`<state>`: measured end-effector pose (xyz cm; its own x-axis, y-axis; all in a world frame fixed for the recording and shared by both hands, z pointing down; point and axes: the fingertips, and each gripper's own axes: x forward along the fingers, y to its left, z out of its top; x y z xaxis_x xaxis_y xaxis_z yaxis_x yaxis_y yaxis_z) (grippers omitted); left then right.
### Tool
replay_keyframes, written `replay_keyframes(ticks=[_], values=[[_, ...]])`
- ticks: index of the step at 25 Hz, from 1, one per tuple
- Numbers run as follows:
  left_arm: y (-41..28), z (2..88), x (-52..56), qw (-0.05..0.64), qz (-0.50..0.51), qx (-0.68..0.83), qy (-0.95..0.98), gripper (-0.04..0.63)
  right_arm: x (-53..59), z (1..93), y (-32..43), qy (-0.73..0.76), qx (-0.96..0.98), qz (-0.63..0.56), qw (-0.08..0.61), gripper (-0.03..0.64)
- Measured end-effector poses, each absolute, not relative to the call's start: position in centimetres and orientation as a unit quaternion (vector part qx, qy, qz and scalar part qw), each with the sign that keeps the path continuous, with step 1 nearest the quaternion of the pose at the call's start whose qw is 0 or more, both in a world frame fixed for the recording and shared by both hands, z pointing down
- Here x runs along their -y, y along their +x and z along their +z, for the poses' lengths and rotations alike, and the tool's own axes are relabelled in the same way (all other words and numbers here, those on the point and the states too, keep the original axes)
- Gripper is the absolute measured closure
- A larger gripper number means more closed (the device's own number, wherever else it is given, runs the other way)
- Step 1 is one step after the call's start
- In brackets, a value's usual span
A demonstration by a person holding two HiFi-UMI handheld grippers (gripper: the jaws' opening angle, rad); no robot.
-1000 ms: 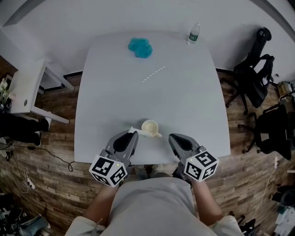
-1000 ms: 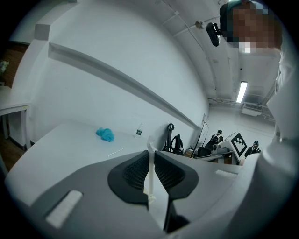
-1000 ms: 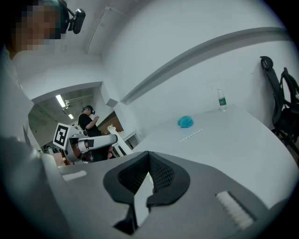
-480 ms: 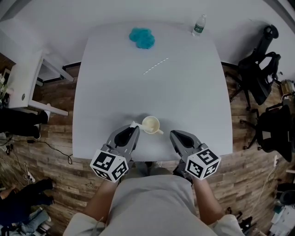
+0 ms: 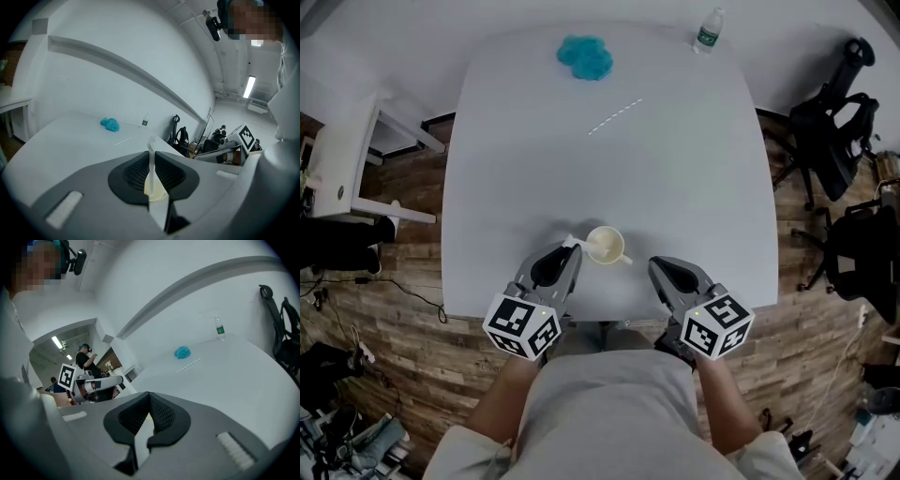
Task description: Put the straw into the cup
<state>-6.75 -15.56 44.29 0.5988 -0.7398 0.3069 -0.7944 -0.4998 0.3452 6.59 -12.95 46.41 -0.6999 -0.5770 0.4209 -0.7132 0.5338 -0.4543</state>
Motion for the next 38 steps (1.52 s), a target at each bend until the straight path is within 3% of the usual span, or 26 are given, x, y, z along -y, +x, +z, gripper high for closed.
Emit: replay_keyframes(ticks=[38], values=[[-4.4, 50.4, 17.1, 0.252, 0.097, 0.421, 0.866, 0.537, 12.8, 49.4, 6.7, 0.370, 0.858, 0.333, 0.130, 0.611]])
